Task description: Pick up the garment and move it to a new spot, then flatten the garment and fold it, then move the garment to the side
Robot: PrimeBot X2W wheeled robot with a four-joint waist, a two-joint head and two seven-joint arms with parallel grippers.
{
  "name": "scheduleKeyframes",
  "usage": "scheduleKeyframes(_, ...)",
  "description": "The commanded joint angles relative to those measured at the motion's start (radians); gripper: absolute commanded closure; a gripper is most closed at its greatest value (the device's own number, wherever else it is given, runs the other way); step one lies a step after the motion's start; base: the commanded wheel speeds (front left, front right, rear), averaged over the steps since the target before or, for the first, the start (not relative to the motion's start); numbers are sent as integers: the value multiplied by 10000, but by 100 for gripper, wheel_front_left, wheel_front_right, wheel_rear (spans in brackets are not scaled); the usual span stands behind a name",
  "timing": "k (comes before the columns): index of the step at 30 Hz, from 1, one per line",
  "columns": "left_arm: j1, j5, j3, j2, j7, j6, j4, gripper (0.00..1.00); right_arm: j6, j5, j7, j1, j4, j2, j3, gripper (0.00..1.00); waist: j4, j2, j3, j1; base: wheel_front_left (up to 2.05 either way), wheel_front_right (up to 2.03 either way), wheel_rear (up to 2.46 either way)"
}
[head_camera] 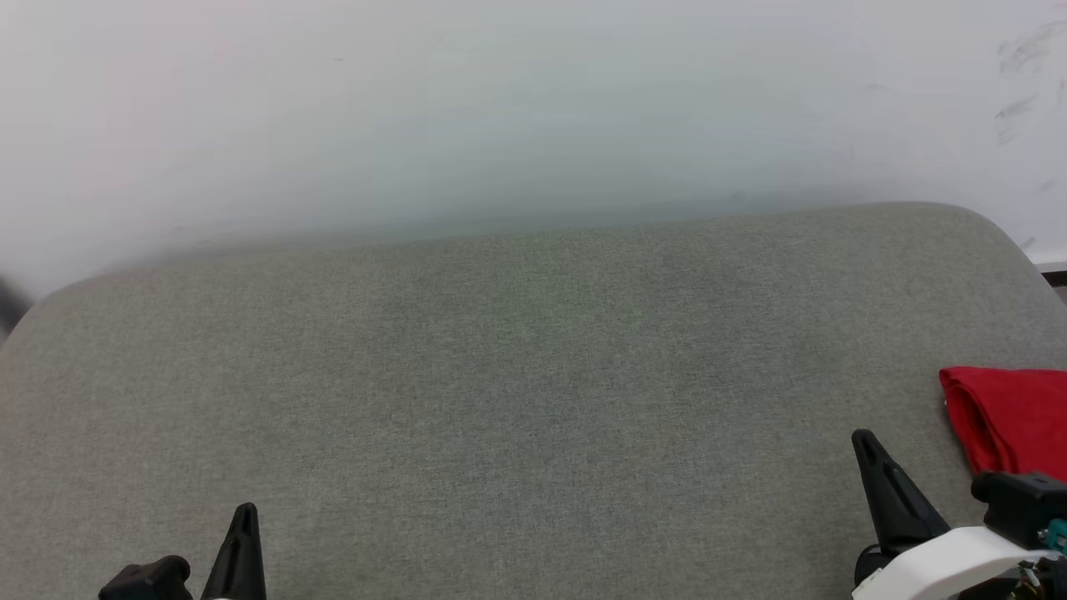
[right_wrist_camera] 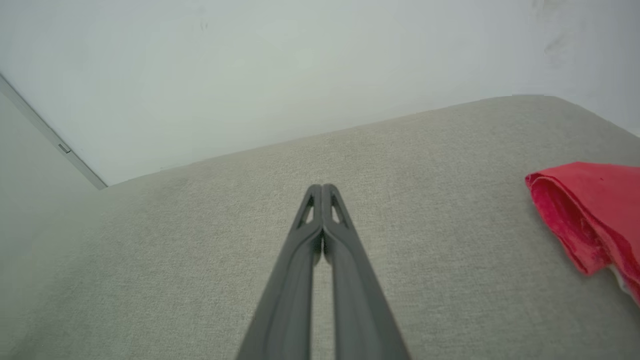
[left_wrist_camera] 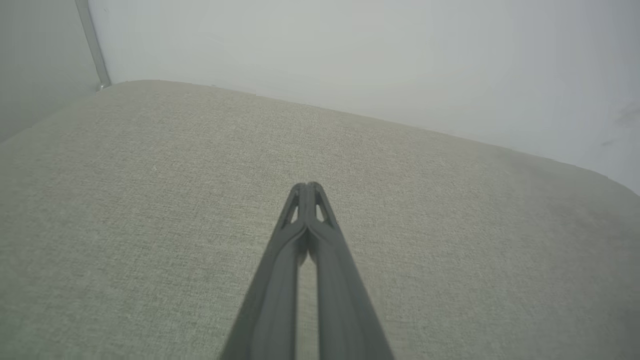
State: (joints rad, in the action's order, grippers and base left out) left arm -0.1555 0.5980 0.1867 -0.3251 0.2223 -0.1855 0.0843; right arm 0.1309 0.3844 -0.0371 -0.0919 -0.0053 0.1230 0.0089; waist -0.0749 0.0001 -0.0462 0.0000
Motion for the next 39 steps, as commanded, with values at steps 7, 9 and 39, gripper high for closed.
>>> scheduleKeyframes(7,541,1205,-381,221,-333,375,103,100,0,1439,-78,481,152,-78,-177,100,49,-1,30,0,0,0,0)
scheduleKeyframes(9,612,1478,-452,290,-417,462,158,100,0,1765,-98,534,221,-97,-209,100,62,-1,38,0,0,0,0)
scheduleKeyframes(39,1418,4823,-1345,1154,-1471,1502,711,100,-1,5739,-349,1119,1077,-332,-599,100,248,-1,161,0,0,0,0)
